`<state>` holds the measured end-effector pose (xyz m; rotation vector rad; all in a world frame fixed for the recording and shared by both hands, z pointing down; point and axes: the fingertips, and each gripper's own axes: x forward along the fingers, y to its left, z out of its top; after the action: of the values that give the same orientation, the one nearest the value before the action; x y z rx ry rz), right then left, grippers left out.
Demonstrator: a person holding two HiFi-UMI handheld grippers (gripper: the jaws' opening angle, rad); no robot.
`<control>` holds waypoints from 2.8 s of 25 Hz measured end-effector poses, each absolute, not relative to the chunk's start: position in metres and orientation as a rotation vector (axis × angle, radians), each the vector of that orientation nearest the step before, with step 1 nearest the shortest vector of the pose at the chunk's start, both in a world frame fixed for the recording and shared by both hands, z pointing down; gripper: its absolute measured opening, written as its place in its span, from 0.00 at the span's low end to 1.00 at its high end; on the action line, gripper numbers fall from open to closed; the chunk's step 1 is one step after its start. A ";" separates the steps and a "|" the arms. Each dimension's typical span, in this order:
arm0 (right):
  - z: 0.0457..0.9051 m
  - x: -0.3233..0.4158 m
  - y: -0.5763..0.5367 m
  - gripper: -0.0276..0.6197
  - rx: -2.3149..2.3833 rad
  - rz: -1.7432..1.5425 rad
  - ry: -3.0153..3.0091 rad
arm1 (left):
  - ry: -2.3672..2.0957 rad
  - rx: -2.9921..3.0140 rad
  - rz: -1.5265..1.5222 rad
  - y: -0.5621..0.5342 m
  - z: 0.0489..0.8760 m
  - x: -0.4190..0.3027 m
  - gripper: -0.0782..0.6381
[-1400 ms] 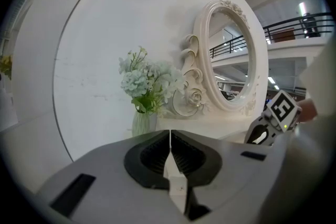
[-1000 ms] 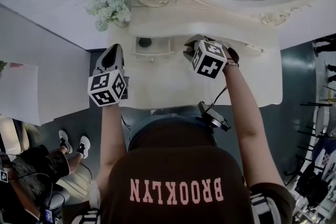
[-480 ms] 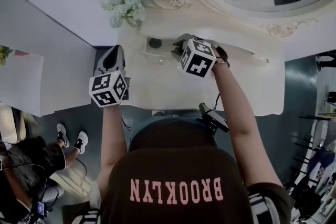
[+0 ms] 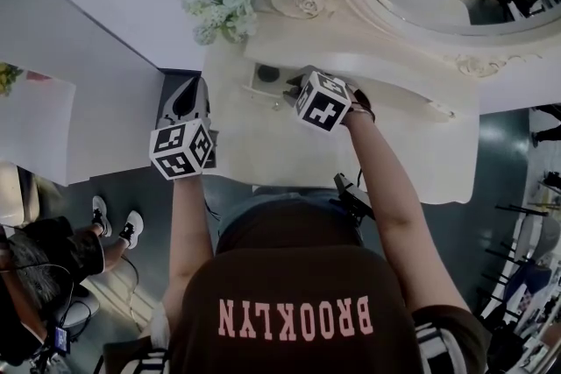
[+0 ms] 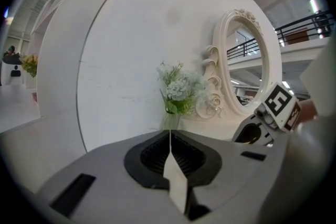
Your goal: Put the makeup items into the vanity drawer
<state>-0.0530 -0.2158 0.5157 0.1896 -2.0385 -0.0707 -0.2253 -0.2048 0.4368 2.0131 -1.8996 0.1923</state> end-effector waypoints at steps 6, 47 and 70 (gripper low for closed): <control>0.528 -0.044 -0.234 0.16 0.287 0.060 -2.013 | -1.895 2.007 0.193 -0.208 0.440 -0.224 0.12; 0.474 0.035 -0.232 0.04 0.878 0.115 -2.169 | -1.729 2.216 0.215 -0.214 0.425 -0.157 0.12; 0.532 0.179 -0.190 0.19 1.283 0.456 -1.923 | -1.596 2.303 0.262 -0.225 0.443 -0.111 0.12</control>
<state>0.1792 -0.1896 0.5318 1.2828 -1.9229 0.4564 -0.1106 -0.2252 0.4434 2.3032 -1.5964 0.2618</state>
